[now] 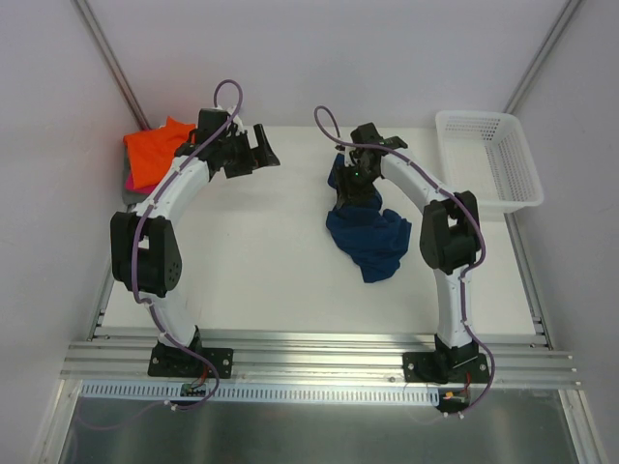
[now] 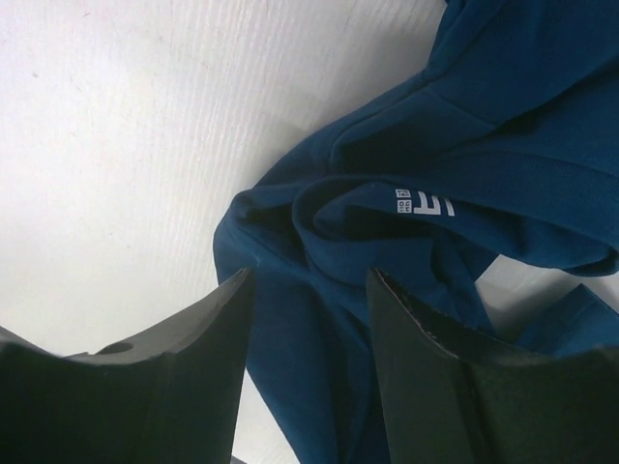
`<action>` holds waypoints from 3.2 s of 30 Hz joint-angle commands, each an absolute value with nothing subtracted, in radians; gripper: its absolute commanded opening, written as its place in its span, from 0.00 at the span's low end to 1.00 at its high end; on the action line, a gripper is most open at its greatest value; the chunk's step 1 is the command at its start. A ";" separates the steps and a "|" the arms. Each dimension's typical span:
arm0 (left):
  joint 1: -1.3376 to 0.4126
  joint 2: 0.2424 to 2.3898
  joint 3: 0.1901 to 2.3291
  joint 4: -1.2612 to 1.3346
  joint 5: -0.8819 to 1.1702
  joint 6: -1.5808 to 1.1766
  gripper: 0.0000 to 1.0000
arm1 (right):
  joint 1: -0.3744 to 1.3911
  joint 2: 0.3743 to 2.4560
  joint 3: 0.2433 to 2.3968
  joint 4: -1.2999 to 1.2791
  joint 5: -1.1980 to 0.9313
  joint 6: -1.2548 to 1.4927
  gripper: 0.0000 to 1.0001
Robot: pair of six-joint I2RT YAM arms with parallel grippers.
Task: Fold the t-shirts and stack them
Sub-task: Flatten out the tshirt
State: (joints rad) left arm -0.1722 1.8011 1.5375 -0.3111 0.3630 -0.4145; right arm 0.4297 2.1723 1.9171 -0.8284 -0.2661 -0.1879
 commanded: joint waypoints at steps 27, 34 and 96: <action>-0.158 1.744 1.472 -0.268 0.443 -0.453 0.99 | 0.397 1.932 2.103 -0.873 -0.080 -0.376 0.00; -0.213 1.879 1.610 -0.267 0.437 -0.380 0.99 | 0.434 1.750 2.144 -0.815 0.049 -0.503 0.00; -0.428 1.773 1.779 -0.250 0.005 -0.334 0.99 | 0.293 1.490 1.705 -0.397 0.097 -0.615 0.00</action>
State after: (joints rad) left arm -0.4431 1.8561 1.7863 -0.2379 0.0273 -0.3511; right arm 0.3042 1.5593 1.8370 -0.3763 0.0956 -0.6380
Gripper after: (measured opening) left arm 0.992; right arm 0.054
